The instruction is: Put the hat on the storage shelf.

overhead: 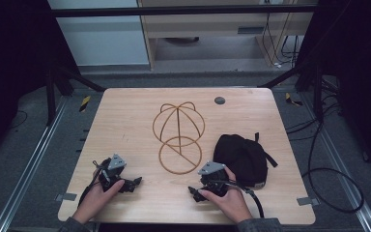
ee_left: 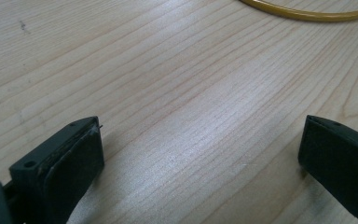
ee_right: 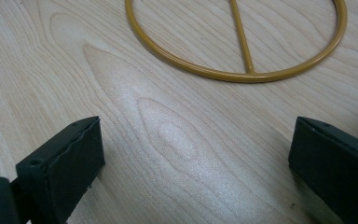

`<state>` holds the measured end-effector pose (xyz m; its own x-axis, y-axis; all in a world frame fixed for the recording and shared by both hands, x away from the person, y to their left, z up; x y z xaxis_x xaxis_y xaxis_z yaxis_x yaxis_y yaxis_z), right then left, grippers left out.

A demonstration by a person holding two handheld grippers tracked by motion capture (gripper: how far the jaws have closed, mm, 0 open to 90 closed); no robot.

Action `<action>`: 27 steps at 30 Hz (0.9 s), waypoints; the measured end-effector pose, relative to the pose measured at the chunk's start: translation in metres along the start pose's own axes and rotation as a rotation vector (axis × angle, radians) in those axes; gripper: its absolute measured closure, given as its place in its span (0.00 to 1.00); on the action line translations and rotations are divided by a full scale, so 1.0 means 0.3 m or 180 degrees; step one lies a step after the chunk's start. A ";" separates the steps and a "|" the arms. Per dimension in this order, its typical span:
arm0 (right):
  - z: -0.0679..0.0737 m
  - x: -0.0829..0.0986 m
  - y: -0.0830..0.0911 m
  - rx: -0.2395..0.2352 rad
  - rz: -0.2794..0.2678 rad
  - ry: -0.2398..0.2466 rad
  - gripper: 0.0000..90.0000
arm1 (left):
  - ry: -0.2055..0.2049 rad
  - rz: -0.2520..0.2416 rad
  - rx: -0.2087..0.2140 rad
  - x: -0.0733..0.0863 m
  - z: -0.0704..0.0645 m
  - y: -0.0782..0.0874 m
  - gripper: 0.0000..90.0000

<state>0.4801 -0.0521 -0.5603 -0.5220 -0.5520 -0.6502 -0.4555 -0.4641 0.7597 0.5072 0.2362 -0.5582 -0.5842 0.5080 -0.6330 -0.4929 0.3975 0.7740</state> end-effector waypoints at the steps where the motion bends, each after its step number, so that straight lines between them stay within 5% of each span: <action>1: 0.000 0.000 0.000 0.0000 0.0002 -0.0001 0.04 | -0.0003 0.0000 0.0000 0.000 0.000 0.000 0.00; 9: -0.002 -0.001 0.004 0.0034 0.0065 -0.0022 0.04 | -0.0005 0.0007 -0.0001 0.000 0.000 0.000 0.00; 13: -0.010 -0.009 0.026 0.0226 0.0051 0.0010 0.08 | -0.0004 0.0007 0.0001 0.000 0.000 0.000 0.00; 19: 0.001 -0.009 0.109 0.0217 -0.0094 -0.0085 0.09 | -0.0004 0.0006 0.0001 0.000 0.000 0.000 0.00; 23: -0.003 0.003 0.176 0.0403 -0.0178 -0.0081 0.09 | -0.0007 0.0009 0.0003 0.000 0.000 0.000 0.00; 27: -0.044 0.025 0.243 0.0572 -0.0310 -0.0248 0.09 | -0.0004 0.0006 0.0001 0.000 0.000 0.000 0.00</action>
<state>0.4526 -0.0992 -0.5097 -0.5202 -0.4521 -0.7245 -0.6242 -0.3777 0.6839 0.5073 0.2361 -0.5581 -0.5843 0.5097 -0.6316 -0.4918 0.3967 0.7751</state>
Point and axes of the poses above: each handheld gripper's, and its own axes: y roughly backward along the jaws, x roughly out of its underside, z roughly to its left, the point moved 7 cm from there along -y, roughly forward along the jaws, and after that the axes turned 6 degrees about z, right-handed, at the moved point
